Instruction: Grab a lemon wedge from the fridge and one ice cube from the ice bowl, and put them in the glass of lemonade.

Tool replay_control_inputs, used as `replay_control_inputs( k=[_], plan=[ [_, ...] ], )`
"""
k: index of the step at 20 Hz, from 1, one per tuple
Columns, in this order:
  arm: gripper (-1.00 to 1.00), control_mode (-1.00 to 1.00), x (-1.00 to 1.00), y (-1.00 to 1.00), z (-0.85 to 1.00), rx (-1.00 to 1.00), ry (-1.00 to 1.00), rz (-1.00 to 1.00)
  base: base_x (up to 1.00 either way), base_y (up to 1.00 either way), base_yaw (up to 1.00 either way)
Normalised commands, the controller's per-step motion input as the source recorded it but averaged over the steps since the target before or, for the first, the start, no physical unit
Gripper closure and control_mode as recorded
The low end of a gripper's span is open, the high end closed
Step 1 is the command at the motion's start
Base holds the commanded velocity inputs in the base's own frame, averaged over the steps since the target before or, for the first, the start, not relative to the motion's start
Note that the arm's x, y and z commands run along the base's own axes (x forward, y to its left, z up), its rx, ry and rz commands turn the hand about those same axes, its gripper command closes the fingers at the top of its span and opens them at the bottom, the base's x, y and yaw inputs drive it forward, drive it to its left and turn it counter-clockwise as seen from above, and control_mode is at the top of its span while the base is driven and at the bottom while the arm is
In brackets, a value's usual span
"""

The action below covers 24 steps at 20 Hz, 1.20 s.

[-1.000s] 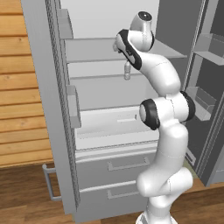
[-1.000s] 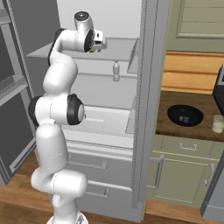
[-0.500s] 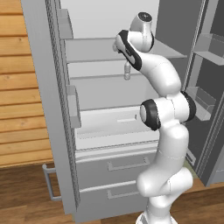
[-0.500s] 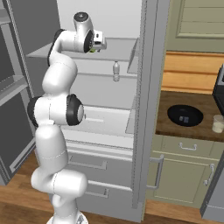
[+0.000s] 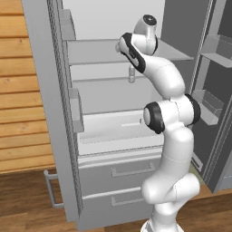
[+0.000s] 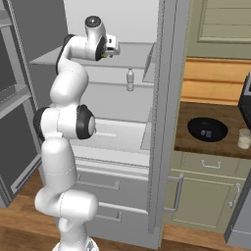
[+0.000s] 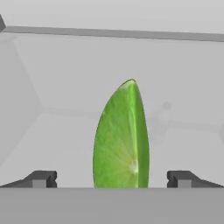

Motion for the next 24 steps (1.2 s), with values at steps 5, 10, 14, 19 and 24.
replay_control_inputs(
  k=[5,10,14,19,24],
  plan=[
    [1.0,-1.0,0.0,0.0,0.02,0.0,0.0,0.0,0.0,0.0,0.0],
    [1.0,-1.0,0.0,0.0,0.0,0.0,0.0,0.0,0.0,0.0,0.0],
    [1.0,-1.0,0.0,0.0,0.0,0.0,0.0,0.0,0.0,0.0,0.0],
    [1.0,-1.0,-0.27,-0.02,0.0,0.0,0.0,0.0,0.0,0.0,0.0],
    [1.0,-1.0,-0.92,-0.21,0.0,0.03,-0.06,0.0,0.0,0.0,0.0]
  ],
)
